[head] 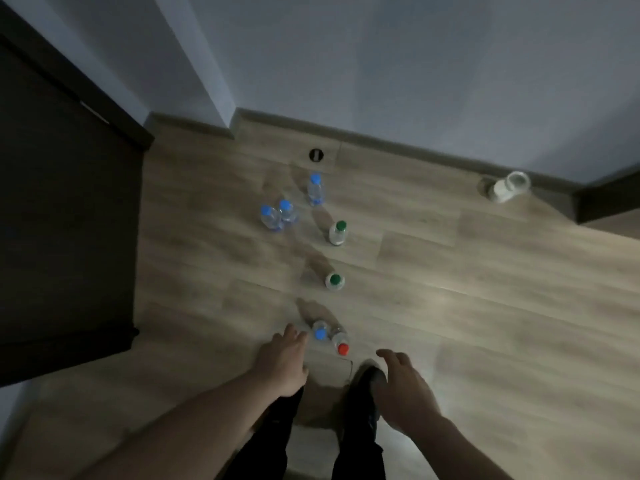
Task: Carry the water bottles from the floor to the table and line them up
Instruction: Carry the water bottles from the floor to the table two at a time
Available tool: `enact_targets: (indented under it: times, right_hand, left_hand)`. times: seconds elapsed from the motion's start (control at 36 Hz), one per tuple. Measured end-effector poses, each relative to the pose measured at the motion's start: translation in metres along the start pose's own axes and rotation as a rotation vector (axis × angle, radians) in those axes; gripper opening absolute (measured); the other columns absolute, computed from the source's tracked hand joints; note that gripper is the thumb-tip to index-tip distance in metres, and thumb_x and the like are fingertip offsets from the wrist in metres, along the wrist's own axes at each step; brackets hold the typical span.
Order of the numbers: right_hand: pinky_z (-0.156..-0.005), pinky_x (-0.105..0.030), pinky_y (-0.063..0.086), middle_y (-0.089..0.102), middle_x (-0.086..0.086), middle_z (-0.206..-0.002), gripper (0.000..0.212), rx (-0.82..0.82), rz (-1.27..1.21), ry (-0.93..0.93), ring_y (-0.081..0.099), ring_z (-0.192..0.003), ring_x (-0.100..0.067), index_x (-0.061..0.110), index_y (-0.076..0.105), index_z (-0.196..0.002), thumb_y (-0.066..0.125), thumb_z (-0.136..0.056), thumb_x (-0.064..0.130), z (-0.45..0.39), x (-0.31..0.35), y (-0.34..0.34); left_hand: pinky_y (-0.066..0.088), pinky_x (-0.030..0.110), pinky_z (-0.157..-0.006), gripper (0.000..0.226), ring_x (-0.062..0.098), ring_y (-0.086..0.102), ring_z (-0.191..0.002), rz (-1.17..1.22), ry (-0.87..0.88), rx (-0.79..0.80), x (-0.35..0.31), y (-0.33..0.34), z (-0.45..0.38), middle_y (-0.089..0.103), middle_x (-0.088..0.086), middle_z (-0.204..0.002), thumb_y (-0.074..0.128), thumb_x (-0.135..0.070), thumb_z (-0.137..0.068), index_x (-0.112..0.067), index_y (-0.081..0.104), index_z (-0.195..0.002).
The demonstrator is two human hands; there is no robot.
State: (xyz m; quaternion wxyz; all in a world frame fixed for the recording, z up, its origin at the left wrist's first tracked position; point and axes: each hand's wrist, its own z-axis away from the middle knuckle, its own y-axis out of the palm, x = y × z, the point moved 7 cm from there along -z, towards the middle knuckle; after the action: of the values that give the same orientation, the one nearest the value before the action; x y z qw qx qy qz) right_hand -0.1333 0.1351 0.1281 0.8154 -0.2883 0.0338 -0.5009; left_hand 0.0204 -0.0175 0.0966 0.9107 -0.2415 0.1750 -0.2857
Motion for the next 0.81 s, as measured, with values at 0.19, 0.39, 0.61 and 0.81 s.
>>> enact_targets:
  times: [0.19,0.39,0.61,0.81]
  right_hand:
    - [-0.095,-0.038,0.047,0.050,-0.001,-0.138,0.061,0.025,-0.002,0.034,0.057,-0.123,-0.028,0.033,0.034,-0.147,0.057,-0.092,0.046,-0.113,-0.011,0.093]
    - [-0.086,-0.037,0.047,0.063,-0.007,-0.124,0.047,0.004,-0.074,0.104,0.062,-0.112,-0.033,0.025,0.043,-0.133,0.056,-0.093,0.046,-0.192,-0.022,0.148]
    - [-0.070,-0.035,0.037,0.068,-0.013,-0.108,0.033,-0.064,-0.092,0.124,0.065,-0.103,-0.036,0.020,0.035,-0.117,0.050,-0.096,0.038,-0.235,-0.024,0.167]
    - [-0.067,-0.038,0.039,0.069,-0.017,-0.100,0.017,-0.097,-0.142,0.100,0.064,-0.095,-0.039,0.021,0.028,-0.102,0.043,-0.096,0.027,-0.188,-0.020,0.136]
  left_hand:
    - [0.044,0.043,-0.091,0.058,0.034,0.053,-0.118,-0.088,0.008,0.041,0.019,0.081,-0.118,0.041,0.008,-0.136,0.055,-0.027,-0.098,-0.025,0.029,-0.149]
    - [0.046,0.044,-0.087,0.064,0.036,0.056,-0.113,-0.120,0.048,0.035,0.020,0.145,-0.194,0.040,0.012,-0.137,0.054,-0.018,-0.099,-0.030,0.023,-0.153]
    - [0.050,0.042,-0.083,0.053,0.037,0.065,-0.101,-0.174,0.081,-0.036,0.017,0.166,-0.233,0.043,0.014,-0.135,0.059,-0.012,-0.095,-0.027,0.037,-0.141]
    - [0.051,0.041,-0.078,0.026,0.037,0.067,-0.100,-0.070,0.064,-0.116,0.028,0.124,-0.190,0.052,0.008,-0.124,0.049,-0.021,-0.098,-0.029,0.047,-0.123]
